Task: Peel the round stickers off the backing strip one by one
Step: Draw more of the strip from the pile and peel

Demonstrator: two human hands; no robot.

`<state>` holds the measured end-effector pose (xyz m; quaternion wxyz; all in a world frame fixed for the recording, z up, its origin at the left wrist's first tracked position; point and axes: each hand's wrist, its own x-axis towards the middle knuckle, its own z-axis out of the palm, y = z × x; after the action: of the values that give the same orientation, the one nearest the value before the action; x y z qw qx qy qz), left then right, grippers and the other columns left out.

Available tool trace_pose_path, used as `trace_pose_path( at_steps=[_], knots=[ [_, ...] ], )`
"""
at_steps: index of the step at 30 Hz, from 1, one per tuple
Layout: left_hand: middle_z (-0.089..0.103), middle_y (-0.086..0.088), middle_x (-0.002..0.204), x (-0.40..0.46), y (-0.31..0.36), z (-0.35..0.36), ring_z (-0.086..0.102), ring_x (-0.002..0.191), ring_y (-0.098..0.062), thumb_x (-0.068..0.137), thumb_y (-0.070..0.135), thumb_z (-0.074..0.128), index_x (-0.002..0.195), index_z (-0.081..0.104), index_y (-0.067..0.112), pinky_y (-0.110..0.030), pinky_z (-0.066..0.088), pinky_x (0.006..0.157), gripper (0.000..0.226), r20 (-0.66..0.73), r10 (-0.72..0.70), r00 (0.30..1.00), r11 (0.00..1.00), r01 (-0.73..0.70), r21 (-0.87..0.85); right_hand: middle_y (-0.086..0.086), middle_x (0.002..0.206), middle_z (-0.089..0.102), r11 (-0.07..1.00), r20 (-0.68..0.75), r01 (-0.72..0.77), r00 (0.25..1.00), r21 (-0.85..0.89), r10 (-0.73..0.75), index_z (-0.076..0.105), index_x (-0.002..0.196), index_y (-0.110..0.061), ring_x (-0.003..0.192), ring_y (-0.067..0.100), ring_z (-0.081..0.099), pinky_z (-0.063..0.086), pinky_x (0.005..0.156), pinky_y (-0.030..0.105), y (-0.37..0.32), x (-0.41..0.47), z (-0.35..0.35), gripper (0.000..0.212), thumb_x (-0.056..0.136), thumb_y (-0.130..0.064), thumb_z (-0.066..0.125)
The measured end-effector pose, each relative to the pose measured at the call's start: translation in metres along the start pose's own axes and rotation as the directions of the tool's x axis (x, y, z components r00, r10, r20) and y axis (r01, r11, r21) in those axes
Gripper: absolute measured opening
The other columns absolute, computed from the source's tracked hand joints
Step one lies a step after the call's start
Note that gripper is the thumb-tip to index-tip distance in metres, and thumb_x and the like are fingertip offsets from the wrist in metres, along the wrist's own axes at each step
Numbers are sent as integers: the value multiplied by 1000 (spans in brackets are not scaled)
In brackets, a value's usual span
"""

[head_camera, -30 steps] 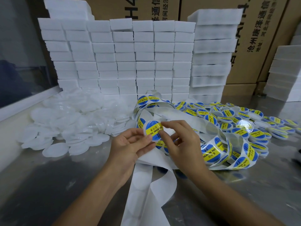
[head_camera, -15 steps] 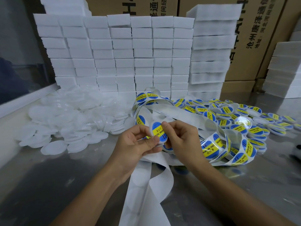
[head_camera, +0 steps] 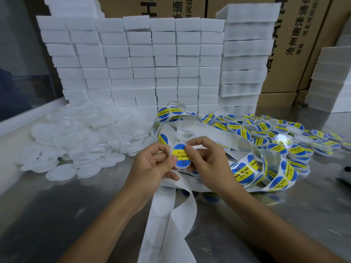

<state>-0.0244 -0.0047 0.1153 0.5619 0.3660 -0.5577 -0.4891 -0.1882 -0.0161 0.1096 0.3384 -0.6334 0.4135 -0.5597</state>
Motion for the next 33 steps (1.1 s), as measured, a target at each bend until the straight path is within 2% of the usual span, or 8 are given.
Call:
trace_pose_path(
  at_steps=[5, 10, 17, 20, 24, 28, 31, 33],
  knots=[
    [75, -10, 79, 3, -1, -6, 68, 57, -22, 91, 11, 63, 98, 67, 7, -27, 57, 54, 9, -170, -5, 985, 999, 10, 32, 11, 72, 70, 994, 94, 101, 991, -53, -95, 64, 108, -25, 63, 27, 66, 57, 65, 37, -1, -5, 11, 36, 79, -12, 81],
    [76, -6, 79, -1, 1, 1, 74, 70, -21, 74, 34, 69, 93, 72, 11, -25, 56, 53, 30, -174, -10, 985, 999, 17, 40, 12, 64, 68, 999, 47, 50, 998, 1, -50, 62, 89, -21, 51, 17, 63, 53, 55, 41, 1, -4, 12, 6, 94, -19, 65],
    [76, -12, 94, 0, 1, 0, 74, 83, -26, 86, -6, 62, 110, 66, 4, -27, 59, 64, 26, -76, -79, 994, 991, 70, -117, 10, 73, 69, 998, -1, 57, 998, 39, -57, 67, 109, -16, 57, 18, 64, 53, 56, 25, 4, -1, 5, 17, 94, -8, 64],
    [77, -11, 92, 0, 1, -4, 75, 80, -25, 87, -4, 62, 108, 67, 6, -25, 59, 63, 24, -112, -68, 991, 993, 55, -109, 7, 72, 65, 997, 78, 81, 994, 5, -81, 65, 115, -20, 59, 13, 63, 58, 62, 32, 3, -2, 6, 33, 86, -4, 72],
    [77, -10, 85, 0, -1, 2, 75, 74, -23, 86, 6, 67, 104, 68, 3, -23, 58, 59, 19, -124, -59, 991, 997, 51, -65, 14, 66, 67, 994, 23, 17, 1000, 112, -19, 67, 101, -13, 51, 15, 62, 56, 54, 29, 1, 1, 3, 9, 93, -11, 65],
    [77, -10, 81, -2, -1, 6, 74, 70, -24, 85, 14, 69, 97, 70, 4, -24, 58, 58, 15, -165, -44, 985, 999, 38, -39, 10, 72, 70, 998, -23, 25, 999, 63, -24, 68, 97, -17, 53, 19, 64, 58, 54, 32, 3, 1, 5, 5, 94, -16, 65],
    [76, -9, 79, -1, 0, 2, 74, 68, -24, 85, 13, 70, 92, 73, 8, -22, 57, 57, 9, -224, -32, 974, 999, 32, -2, -9, 104, 64, 972, 57, 159, 987, -174, -151, 61, 120, -34, 77, 10, 67, 56, 67, 24, 9, -4, 5, 43, 82, -23, 79],
    [76, -10, 80, -2, 0, 1, 75, 71, -26, 84, 15, 72, 92, 74, 6, -25, 59, 60, 12, -231, -22, 973, 999, 30, 30, -11, 118, 56, 887, 166, 323, 945, -329, -283, 56, 134, -30, 100, 3, 60, 49, 77, 13, 10, -7, 7, 63, 77, -36, 82]
  ],
)
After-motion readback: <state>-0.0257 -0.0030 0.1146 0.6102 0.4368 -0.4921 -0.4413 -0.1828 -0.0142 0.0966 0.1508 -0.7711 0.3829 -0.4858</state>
